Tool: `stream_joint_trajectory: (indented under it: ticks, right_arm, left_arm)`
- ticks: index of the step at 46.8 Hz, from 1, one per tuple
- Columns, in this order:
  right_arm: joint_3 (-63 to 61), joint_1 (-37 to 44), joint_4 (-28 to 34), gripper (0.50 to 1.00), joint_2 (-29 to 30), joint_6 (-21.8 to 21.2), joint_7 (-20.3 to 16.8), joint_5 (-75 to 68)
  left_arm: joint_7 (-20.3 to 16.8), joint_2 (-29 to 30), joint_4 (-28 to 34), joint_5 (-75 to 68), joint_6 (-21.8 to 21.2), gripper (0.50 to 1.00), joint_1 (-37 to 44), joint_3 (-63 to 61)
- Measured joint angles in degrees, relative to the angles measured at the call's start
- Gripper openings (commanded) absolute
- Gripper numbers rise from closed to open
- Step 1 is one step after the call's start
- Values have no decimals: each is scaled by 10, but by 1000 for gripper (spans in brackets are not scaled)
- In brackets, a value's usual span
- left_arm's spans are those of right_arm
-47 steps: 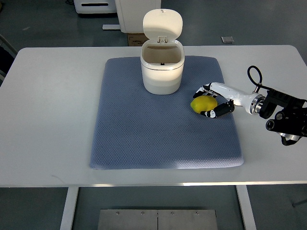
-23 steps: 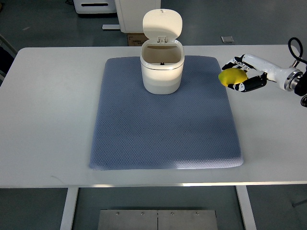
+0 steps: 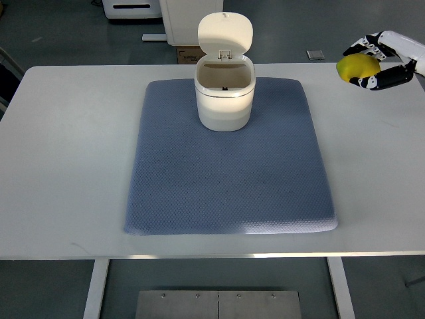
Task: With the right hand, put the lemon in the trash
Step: 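Lift the lemon with the right hand and carry it over the bin, then lower the lemon into the white bin and open the right hand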
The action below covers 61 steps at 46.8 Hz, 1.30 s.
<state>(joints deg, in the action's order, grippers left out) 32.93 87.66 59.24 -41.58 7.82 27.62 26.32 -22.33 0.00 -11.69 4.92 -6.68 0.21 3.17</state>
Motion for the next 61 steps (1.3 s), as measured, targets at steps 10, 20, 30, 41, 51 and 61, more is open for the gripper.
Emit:
stream_joint_trajectory:
  ticks: [10, 20, 30, 41, 51, 61]
  right_arm:
    - [-3, 12, 0, 500, 9, 0, -5, -15]
    - [-3, 26, -4, 500, 70, 0, -9, -56]
    - [-3, 32, -33, 500, 148, 0, -19, -93]
    - [-3, 29, -93, 500, 245, 0, -36, -107]
    - [-3, 16, -212, 500, 346, -36, -48, -154]
    - [0, -11, -281, 500, 406, -60, -62, -157]
  left_arm:
    - [0, 0, 0, 0, 0, 1000, 0, 0]
    - [0, 0, 0, 0, 0, 1000, 0, 0]
    - [0, 0, 0, 0, 0, 1000, 0, 0]
    - [0, 0, 0, 0, 0, 1000, 0, 0]
    - [0, 0, 0, 0, 0, 1000, 0, 0]
    - [0, 0, 0, 0, 0, 1000, 0, 0]
